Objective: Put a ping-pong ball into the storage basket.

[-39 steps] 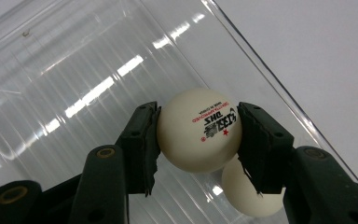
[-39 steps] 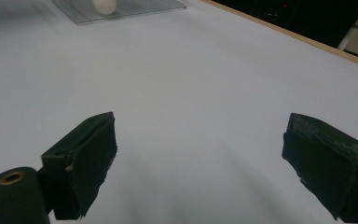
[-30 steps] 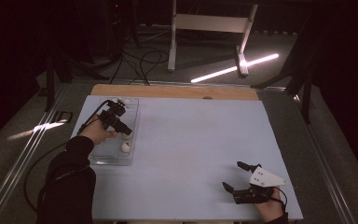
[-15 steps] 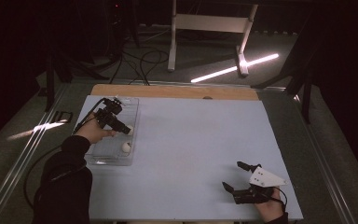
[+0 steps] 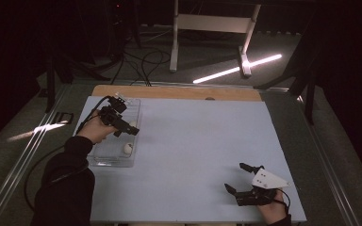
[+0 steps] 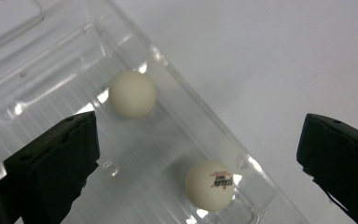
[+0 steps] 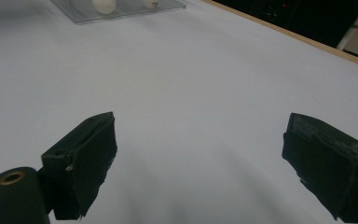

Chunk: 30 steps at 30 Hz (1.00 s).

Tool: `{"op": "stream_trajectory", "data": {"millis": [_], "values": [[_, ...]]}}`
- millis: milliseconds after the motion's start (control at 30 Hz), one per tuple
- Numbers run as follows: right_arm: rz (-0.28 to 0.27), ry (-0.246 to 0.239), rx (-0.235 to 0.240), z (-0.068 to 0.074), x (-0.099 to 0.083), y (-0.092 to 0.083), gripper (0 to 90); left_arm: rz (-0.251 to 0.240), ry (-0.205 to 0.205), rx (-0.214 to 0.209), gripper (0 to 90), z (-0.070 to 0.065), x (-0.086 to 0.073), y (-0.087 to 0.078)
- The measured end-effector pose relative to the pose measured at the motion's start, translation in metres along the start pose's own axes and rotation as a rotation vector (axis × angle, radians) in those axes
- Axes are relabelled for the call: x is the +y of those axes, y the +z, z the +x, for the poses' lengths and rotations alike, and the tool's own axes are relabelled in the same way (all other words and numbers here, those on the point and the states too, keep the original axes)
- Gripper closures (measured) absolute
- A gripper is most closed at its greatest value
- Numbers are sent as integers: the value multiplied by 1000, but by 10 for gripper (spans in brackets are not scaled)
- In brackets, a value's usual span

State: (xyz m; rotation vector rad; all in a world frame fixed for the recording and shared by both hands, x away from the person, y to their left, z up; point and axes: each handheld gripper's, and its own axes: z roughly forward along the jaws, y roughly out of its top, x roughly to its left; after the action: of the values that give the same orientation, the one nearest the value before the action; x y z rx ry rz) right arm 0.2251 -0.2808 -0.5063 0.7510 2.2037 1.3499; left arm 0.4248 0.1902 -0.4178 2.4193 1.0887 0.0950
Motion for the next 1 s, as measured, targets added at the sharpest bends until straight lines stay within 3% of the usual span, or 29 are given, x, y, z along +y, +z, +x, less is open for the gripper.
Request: {"op": "stream_trajectory", "data": {"millis": [33, 67, 233, 433, 533, 567, 867, 1000], "values": [[1, -1, 1, 0, 0, 0, 98, 0, 0, 0, 4, 0, 0, 0], [2, -1, 1, -1, 0, 0, 98, -38, -1, -23, 4, -3, 3, -2], [1, -2, 2, 0, 0, 0, 98, -67, 3, -44, 4, -8, 7, -3], [0, 1, 3, 0, 0, 0, 98, -101, 49, -81, 4, -18, 10, -2], [2, 0, 4, 0, 0, 1, 98, -132, 83, -91, 3, -23, 12, -1], [3, -4, 4, 0, 0, 1, 98, -161, 94, -115, 3, -27, 15, -2], [-1, 0, 3, 0, 0, 0, 98, -251, 173, -144, 3, -50, 20, 1], [-1, 1, 3, 0, 0, 0, 98, -256, 186, -165, 3, -57, 23, 3]]}}
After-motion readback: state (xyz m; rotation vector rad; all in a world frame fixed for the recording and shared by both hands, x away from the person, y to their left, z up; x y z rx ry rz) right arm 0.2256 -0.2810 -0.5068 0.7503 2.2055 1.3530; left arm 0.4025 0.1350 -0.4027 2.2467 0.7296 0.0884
